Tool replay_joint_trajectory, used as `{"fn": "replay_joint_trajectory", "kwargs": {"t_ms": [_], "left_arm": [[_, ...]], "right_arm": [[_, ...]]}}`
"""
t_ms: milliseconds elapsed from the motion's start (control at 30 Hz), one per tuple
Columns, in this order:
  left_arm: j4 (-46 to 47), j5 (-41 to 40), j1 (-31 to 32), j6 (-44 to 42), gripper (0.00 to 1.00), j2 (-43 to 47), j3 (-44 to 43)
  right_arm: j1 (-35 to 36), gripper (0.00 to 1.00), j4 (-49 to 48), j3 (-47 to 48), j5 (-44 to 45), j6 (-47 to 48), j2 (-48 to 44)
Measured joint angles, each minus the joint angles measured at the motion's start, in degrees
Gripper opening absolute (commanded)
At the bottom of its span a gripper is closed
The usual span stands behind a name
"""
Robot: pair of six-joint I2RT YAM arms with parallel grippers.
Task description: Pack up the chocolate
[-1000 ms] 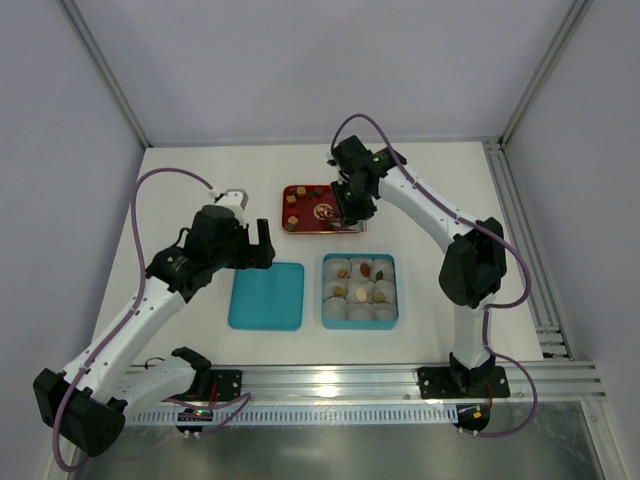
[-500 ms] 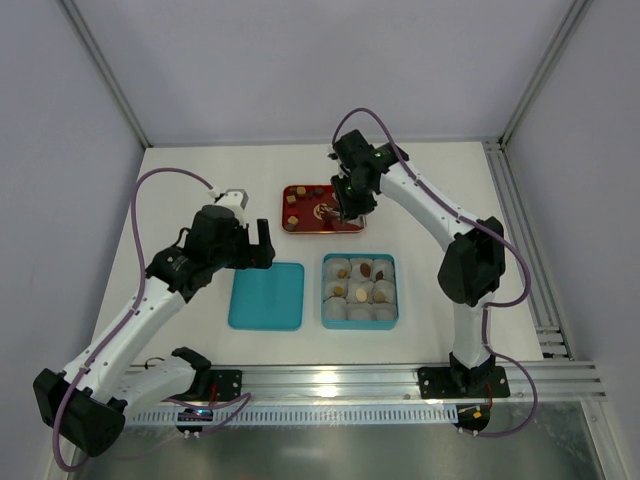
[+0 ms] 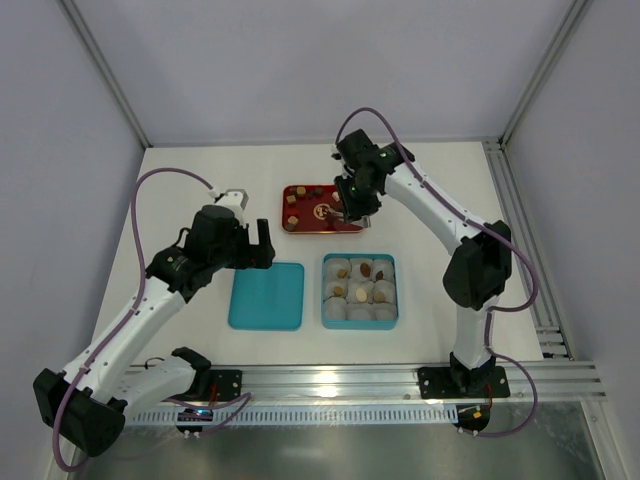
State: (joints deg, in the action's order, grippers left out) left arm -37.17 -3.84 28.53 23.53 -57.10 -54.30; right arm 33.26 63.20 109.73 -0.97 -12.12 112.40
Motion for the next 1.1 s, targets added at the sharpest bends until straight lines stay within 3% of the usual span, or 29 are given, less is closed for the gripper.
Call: {"fn": "replay_joint_trajectory", "kwargs": {"t_ms": [300, 700, 1100], "left_arm": [[0.0, 0.0, 0.0, 0.0, 1.0, 0.0, 0.0], [0.0, 0.0, 0.0, 0.0, 1.0, 0.1, 0.0], [0.0, 0.0, 0.0, 0.0, 1.0, 0.1, 0.0]], "right_arm": [[-0.5, 0.35, 0.1, -1.7, 0.0, 0.0, -3.5], [-2.4, 0.36, -1.5, -0.1, -0.7, 0.0, 3.9], [-2.5, 0.41, -1.4, 1.1, -0.2, 0.0, 4.2]]}}
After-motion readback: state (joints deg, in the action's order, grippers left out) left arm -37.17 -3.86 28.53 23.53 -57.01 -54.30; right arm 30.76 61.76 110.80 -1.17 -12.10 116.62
